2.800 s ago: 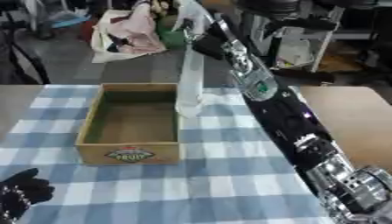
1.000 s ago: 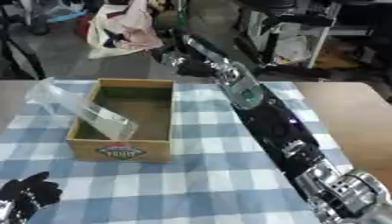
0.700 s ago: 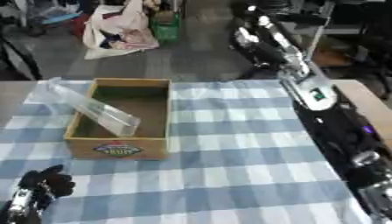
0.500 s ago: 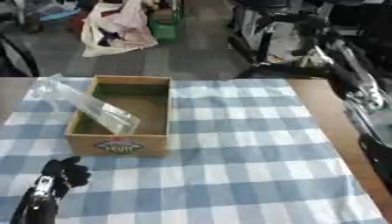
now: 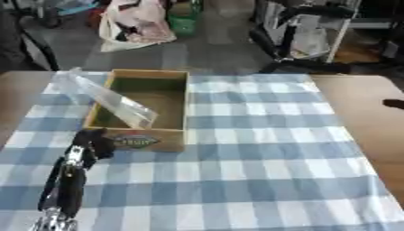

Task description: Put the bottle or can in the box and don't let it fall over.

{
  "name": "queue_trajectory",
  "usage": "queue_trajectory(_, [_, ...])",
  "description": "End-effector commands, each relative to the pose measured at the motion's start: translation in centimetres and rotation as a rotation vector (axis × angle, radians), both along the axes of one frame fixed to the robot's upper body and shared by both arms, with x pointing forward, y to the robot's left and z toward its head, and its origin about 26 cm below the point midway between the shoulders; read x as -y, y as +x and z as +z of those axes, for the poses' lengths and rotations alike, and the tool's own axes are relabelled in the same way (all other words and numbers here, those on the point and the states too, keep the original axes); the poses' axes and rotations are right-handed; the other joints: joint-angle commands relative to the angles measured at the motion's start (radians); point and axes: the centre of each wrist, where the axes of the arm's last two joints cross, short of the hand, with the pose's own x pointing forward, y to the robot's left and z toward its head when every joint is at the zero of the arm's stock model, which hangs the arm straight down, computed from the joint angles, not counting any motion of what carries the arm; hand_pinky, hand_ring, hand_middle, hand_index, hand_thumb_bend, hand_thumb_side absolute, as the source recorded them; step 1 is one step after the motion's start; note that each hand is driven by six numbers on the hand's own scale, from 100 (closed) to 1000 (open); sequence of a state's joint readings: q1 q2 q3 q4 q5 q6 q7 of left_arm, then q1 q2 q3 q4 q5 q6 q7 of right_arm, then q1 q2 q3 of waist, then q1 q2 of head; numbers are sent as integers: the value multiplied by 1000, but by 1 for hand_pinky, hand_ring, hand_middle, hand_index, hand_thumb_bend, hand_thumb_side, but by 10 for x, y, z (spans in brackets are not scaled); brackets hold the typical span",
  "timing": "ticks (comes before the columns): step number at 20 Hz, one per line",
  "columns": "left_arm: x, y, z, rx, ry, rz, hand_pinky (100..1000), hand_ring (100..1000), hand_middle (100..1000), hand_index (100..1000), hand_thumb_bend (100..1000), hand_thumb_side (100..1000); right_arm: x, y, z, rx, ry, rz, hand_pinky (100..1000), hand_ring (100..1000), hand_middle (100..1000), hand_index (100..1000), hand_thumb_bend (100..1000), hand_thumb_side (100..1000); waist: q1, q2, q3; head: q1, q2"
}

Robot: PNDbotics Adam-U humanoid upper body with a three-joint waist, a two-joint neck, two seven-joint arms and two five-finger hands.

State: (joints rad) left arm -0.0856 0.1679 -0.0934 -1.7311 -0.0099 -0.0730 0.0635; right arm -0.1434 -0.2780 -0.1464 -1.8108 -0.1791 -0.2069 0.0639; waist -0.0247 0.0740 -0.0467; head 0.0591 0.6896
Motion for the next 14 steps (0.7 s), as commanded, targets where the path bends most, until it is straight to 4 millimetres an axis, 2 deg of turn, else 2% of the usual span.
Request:
queue_trajectory(1, [-4, -1, 4, 14, 15, 9, 711, 677, 629, 822, 251, 1000, -22, -3, -4, -19, 24, 51, 718, 1000, 892, 1000, 100, 648, 3, -21, -10, 42, 31])
queue_trajectory(4, [-3, -2, 3, 13, 22, -1, 712, 685, 639, 827, 252, 1000, -36, -4, -13, -51, 32, 100, 716, 1000, 890, 1000, 100, 651, 2, -30, -20, 62, 51])
queue_trajectory(8, [0, -4, -1, 0, 24, -19, 713, 691, 645, 827, 251, 1000, -44, -6, -23, -89, 32, 110, 712, 1000, 889, 1000, 100, 663, -2, -44, -17, 64, 76])
queue_trajectory(9, [0, -5, -3, -8, 25, -22, 714, 692, 645, 827, 250, 1000, -45, -6, -25, -98, 31, 111, 711, 1000, 889, 1000, 100, 644, -1, -46, -18, 65, 78])
queue_trajectory(10, [-1, -7, -6, -18, 28, -24, 714, 692, 645, 827, 249, 1000, -47, -6, -28, -107, 29, 115, 710, 1000, 889, 1000, 100, 669, 0, -47, -19, 67, 79])
queue_trajectory(14, [-1, -9, -9, -22, 29, -23, 713, 689, 642, 822, 249, 1000, -50, -6, -34, -134, 25, 119, 705, 1000, 885, 1000, 100, 676, -3, -48, -15, 74, 80])
